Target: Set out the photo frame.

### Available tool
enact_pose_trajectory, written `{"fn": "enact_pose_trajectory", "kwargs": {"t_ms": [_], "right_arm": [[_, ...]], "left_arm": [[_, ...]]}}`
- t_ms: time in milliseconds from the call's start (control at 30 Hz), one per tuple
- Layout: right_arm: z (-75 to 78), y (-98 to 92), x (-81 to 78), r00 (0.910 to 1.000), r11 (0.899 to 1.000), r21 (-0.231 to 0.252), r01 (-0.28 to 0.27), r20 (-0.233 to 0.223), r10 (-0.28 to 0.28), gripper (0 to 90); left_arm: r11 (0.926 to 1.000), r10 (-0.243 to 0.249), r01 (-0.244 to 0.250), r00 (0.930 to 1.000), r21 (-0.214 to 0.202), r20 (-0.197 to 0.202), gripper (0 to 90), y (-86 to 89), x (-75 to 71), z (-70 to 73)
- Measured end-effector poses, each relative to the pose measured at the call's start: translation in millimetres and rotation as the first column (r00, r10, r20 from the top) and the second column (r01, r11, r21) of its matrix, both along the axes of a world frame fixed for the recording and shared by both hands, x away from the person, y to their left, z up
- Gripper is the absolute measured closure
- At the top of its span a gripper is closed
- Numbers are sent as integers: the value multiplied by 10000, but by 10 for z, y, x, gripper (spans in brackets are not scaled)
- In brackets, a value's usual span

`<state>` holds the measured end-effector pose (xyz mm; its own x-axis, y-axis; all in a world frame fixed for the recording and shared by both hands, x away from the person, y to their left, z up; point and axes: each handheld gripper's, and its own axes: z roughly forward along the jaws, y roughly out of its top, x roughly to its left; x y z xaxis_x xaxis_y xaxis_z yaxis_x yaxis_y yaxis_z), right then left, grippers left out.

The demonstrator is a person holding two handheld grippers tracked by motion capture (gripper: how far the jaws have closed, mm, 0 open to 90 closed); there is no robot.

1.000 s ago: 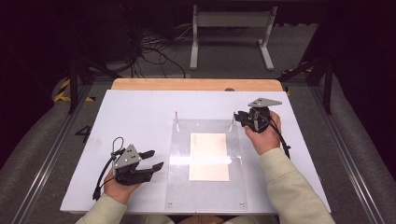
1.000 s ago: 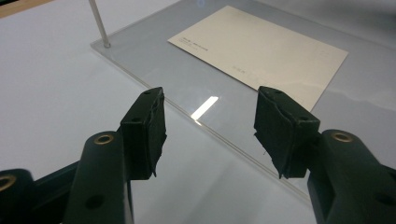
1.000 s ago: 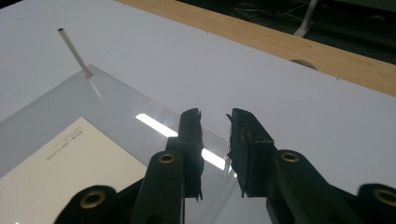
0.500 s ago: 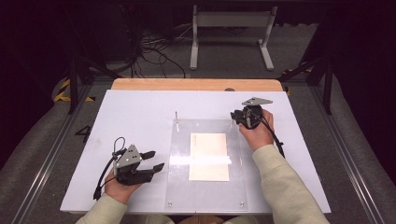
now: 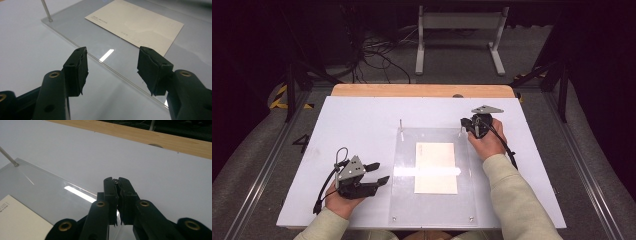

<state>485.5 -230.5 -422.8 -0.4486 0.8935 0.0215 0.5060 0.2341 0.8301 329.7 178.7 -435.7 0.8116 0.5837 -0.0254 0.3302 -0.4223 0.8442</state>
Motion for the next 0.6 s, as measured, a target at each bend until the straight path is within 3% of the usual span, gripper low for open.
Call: {"fn": "enact_pose_trajectory", "kwargs": {"t_ms": [600], "right_arm": [[-94,-36,70,9999,9988,496,34,-110,-28,855]], "left_arm": [[9999,-63,65,9998,-120,168,417,16,-58,22]]}}
